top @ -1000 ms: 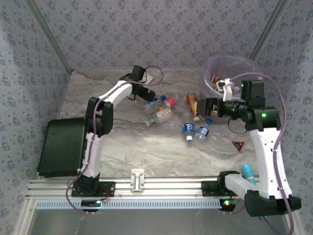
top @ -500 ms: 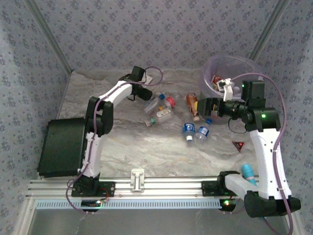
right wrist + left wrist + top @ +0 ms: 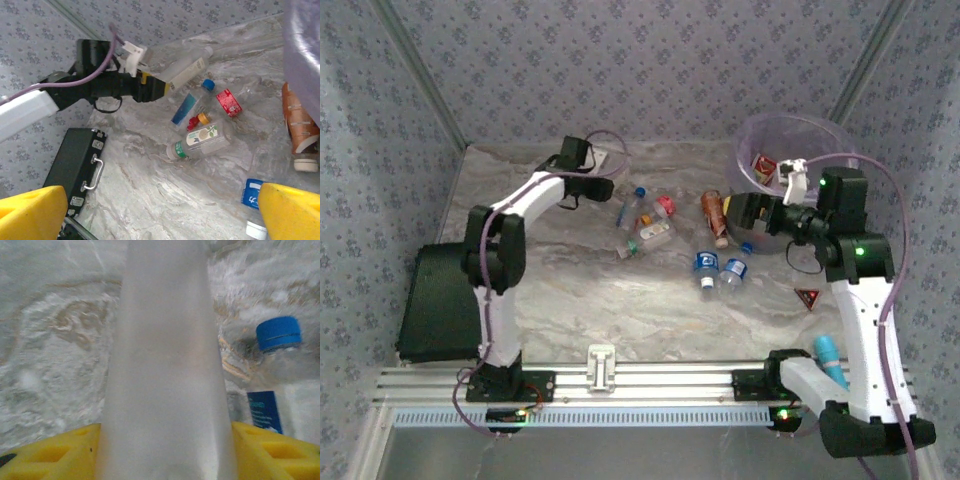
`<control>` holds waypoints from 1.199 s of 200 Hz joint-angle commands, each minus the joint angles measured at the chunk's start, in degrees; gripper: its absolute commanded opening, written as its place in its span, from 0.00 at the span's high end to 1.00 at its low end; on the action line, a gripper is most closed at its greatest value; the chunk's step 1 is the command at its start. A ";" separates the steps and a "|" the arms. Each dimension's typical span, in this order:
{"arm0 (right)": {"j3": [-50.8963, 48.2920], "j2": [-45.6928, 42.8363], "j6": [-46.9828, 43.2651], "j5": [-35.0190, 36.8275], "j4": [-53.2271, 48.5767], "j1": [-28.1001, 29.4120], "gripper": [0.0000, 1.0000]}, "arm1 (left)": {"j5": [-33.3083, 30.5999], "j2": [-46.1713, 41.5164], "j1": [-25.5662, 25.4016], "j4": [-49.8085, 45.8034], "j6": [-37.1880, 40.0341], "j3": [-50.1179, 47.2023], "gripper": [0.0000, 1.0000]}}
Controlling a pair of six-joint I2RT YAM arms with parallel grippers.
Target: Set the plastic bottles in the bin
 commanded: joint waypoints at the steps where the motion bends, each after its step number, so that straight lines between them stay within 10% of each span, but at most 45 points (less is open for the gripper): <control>1: 3.20 3.18 2.34 5.47 2.30 4.28 0.00 | 3.36 -8.93 -0.07 6.87 -3.49 -5.68 0.38; 113: 7.58 24.45 11.22 13.87 21.97 22.18 0.00 | 8.98 -43.46 -10.63 33.07 -23.73 -43.80 0.41; 240: 3.16 35.61 28.40 15.36 27.98 21.85 0.00 | -2.75 -44.69 -20.78 46.59 -23.76 -50.90 0.41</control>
